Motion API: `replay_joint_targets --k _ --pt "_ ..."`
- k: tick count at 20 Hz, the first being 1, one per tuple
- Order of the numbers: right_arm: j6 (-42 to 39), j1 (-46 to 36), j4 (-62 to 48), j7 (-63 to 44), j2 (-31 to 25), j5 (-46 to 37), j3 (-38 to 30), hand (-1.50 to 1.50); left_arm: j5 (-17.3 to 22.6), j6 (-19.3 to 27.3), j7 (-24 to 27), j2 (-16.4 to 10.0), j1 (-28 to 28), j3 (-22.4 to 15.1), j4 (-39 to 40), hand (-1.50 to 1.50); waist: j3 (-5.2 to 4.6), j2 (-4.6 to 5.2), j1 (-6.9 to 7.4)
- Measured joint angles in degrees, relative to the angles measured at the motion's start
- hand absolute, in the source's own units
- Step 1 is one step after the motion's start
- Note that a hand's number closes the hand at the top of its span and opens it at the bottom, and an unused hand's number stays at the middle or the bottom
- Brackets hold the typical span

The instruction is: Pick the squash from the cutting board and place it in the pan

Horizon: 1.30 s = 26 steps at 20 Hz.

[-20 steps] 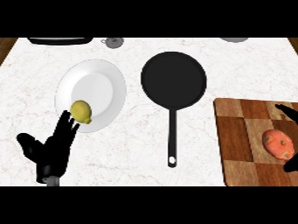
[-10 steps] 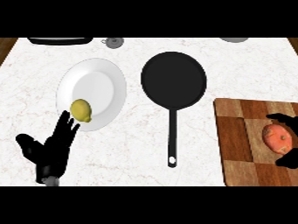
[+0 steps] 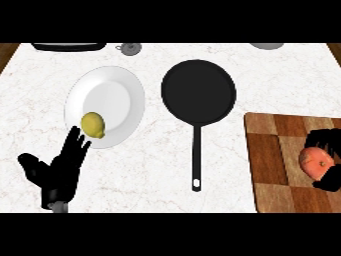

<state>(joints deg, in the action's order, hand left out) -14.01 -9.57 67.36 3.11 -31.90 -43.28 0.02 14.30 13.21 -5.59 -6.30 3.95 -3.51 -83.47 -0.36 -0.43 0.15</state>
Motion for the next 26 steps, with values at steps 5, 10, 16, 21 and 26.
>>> replay_joint_targets --k 5,10,16,21,26 --pt "-0.1 0.8 2.9 -1.5 1.8 -2.5 0.5 1.50 -0.7 -0.3 0.0 0.2 0.1 0.5 0.1 0.00 -0.24 -0.20 -0.16" --pt "-1.0 -4.9 8.2 -15.3 14.0 -10.4 10.2 1.50 -1.0 -1.0 -0.6 0.4 -1.4 -0.6 0.2 0.00 -1.10 -0.03 2.82" --pt "3.8 -14.8 9.1 -32.9 27.4 -17.2 20.4 1.50 -1.5 -1.8 -2.0 0.8 -3.2 -2.4 1.1 0.00 -0.20 0.55 6.52" --pt "11.1 -24.1 10.2 -48.8 30.5 -23.1 28.0 1.50 -2.1 -1.5 -2.5 1.3 -4.0 -3.1 1.9 0.00 0.08 0.35 7.13" --pt "16.3 -33.4 9.3 -62.9 31.3 -25.3 33.6 1.50 -2.1 -1.7 -2.3 1.4 -4.1 -3.3 2.0 0.00 0.19 0.50 7.59"
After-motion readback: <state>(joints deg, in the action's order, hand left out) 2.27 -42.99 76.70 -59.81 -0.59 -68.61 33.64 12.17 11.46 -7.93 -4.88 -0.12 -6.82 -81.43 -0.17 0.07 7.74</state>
